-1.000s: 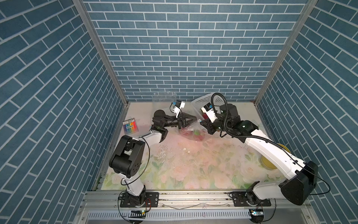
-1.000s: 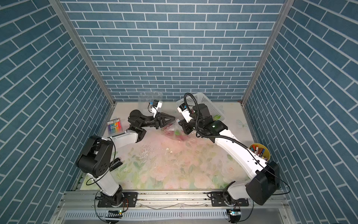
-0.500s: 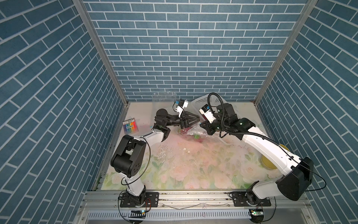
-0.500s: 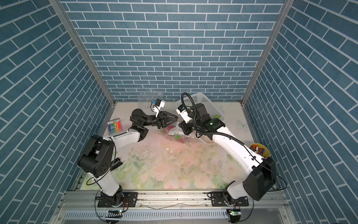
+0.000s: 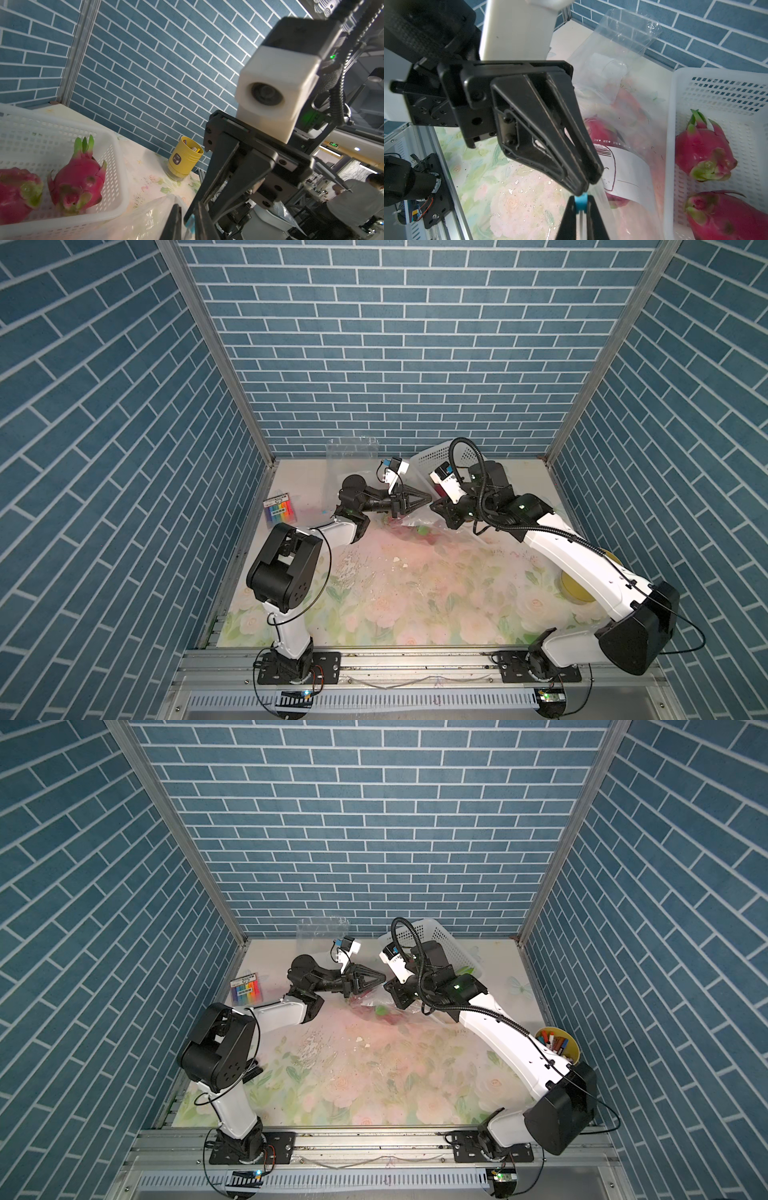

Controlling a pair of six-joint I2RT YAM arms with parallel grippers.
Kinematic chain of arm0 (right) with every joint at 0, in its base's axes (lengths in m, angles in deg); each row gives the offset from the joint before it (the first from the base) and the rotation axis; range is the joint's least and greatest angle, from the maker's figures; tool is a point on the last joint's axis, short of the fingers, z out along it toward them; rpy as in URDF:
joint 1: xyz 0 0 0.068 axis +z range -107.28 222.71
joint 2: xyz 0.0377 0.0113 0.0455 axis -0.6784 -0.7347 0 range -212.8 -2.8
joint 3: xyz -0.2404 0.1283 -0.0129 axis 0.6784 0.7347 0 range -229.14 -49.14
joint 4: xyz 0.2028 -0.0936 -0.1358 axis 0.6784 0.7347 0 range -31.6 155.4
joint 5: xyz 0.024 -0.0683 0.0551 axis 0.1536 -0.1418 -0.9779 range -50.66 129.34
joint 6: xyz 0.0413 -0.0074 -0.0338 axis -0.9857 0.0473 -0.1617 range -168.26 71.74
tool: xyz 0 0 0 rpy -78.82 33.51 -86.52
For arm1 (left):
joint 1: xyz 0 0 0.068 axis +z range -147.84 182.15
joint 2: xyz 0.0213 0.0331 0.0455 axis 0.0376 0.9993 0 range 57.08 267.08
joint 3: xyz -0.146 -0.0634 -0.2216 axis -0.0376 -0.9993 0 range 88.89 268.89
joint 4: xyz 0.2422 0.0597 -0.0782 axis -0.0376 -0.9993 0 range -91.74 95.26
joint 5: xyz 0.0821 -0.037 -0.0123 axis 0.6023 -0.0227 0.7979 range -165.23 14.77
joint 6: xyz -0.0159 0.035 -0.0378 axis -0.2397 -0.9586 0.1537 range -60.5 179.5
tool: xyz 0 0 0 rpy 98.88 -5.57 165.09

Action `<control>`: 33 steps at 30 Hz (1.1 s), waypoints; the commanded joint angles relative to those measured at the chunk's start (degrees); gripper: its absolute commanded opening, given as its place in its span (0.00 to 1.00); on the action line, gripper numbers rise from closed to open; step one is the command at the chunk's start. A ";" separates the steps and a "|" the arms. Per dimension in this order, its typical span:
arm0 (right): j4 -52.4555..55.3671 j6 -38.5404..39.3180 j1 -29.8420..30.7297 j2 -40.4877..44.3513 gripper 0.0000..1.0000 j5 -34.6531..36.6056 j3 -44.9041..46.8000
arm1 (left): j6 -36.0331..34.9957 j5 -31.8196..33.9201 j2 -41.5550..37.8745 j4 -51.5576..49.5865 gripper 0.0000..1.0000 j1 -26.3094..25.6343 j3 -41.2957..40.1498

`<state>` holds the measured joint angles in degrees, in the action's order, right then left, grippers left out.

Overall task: Open the zip-top bag and take out the dragon fruit
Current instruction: Unzip the zipper on the zipper food storage bag.

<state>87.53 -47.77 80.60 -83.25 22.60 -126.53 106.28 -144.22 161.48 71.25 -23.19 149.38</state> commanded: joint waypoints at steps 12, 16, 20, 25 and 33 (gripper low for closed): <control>-0.93 3.21 -0.18 2.25 0.00 2.19 -0.24 | -0.30 -1.51 -1.24 3.80 0.00 -0.65 -0.94; 2.55 3.03 -0.18 1.63 0.01 1.76 -0.60 | 0.64 1.38 -2.50 6.82 0.00 0.72 -1.44; 3.12 2.19 -0.17 2.37 0.03 2.03 0.75 | 2.84 2.76 -3.65 9.94 0.00 2.09 -1.18; 4.80 2.09 -0.18 3.01 0.05 2.85 0.16 | 2.87 3.81 -4.51 10.01 0.00 3.19 -0.54; 7.32 2.28 -0.19 3.39 0.06 3.73 -0.47 | 4.11 5.00 -5.97 11.61 0.00 5.42 0.03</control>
<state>86.06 -46.74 81.30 -81.52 23.00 -126.74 109.76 -143.00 158.96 77.20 -21.57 148.11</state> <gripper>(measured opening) 0.096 0.050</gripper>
